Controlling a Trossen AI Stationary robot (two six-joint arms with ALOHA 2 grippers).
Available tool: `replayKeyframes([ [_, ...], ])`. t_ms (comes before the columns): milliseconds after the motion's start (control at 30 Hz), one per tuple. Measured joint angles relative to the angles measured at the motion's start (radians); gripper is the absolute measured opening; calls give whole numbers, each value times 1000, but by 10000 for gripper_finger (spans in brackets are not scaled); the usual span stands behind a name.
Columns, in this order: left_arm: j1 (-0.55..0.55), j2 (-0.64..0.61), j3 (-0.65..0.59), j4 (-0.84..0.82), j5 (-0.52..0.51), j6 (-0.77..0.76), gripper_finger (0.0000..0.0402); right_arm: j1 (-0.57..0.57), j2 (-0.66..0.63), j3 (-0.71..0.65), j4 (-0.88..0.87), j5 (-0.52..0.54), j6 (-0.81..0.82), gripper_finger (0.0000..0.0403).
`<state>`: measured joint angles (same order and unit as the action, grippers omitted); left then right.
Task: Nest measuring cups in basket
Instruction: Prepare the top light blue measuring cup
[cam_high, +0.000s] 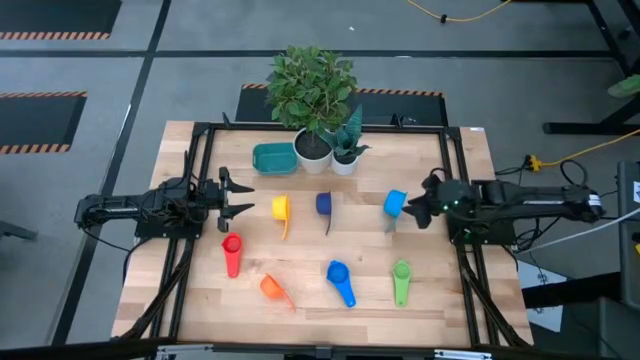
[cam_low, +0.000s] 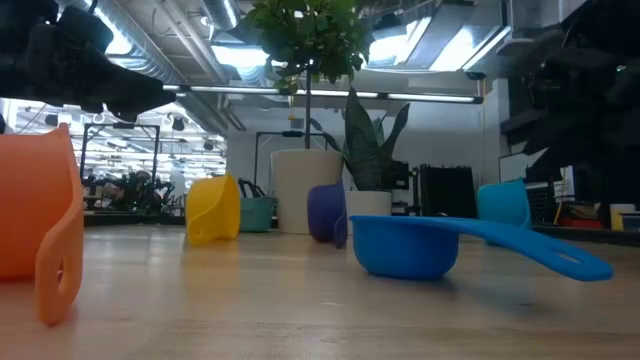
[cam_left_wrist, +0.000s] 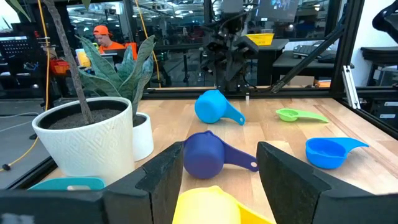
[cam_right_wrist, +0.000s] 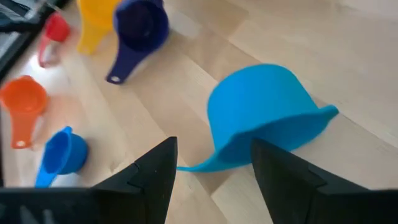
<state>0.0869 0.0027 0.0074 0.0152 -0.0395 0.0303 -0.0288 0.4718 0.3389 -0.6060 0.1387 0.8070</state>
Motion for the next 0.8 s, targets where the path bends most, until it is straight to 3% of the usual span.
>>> replayKeyframes([
  [800, 0, 0, 0, 0, 0, 0, 198, 0, 217, 0, 87, 2, -2, 209],
])
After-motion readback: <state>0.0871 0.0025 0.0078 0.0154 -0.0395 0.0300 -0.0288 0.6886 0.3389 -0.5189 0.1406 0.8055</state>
